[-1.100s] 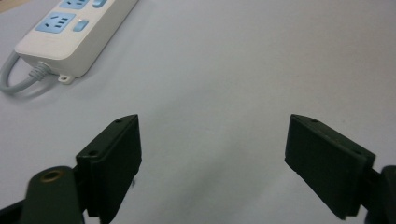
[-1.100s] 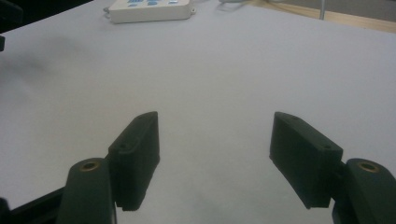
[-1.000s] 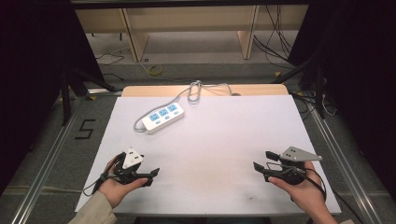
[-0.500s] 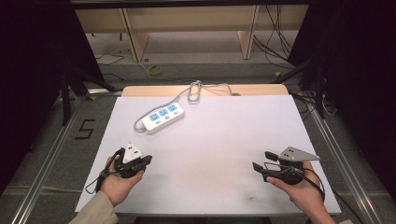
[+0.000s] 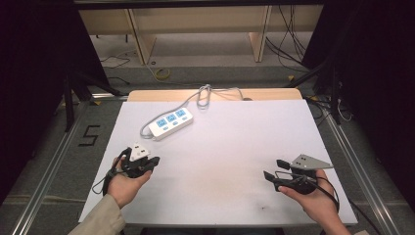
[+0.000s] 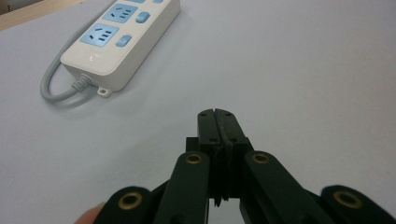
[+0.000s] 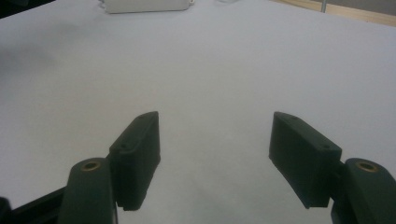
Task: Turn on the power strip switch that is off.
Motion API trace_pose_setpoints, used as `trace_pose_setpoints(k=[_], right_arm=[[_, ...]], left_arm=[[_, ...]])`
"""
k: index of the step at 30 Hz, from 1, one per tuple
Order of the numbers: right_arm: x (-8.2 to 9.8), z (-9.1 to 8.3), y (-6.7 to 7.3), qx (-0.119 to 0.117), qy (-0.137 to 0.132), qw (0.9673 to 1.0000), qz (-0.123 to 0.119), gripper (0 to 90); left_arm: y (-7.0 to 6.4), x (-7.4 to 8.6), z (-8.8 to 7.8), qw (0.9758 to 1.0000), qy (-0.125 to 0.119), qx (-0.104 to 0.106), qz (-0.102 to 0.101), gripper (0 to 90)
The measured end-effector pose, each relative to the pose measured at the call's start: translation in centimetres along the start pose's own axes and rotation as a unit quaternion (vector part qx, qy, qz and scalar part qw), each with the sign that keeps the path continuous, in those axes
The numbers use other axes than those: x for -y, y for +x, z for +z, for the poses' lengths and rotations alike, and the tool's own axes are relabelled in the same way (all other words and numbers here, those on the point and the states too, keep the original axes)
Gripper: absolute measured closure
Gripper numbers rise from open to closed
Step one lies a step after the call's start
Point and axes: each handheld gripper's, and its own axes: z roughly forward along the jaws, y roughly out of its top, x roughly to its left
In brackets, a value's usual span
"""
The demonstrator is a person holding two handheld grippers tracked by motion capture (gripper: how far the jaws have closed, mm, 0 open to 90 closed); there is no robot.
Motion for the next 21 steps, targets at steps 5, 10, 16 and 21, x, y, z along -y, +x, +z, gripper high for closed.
trace_pose_setpoints(k=[5, 10, 16, 21], right_arm=[[0.0, 0.0, 0.0, -0.001, 0.001, 1.0000, 0.001, 34.0], [0.0, 0.1, 0.1, -0.001, 0.000, 1.0000, 0.000, 33.9], [0.0, 0.1, 0.1, -0.003, 0.000, 1.0000, -0.002, 33.8], [0.0, 0.2, 0.1, -0.003, 0.002, 1.0000, -0.002, 33.7]], left_arm=[[0.4, -0.4, 0.5, 1.0000, 0.006, -0.003, -0.002, 89.7], [0.7, -0.7, 0.9, 1.0000, 0.007, -0.006, -0.004, 89.7], [1.0, -1.1, 1.4, 0.9999, 0.009, -0.008, -0.002, 89.7], [1.3, -1.5, 1.6, 0.9999, 0.005, -0.014, -0.003, 89.7]])
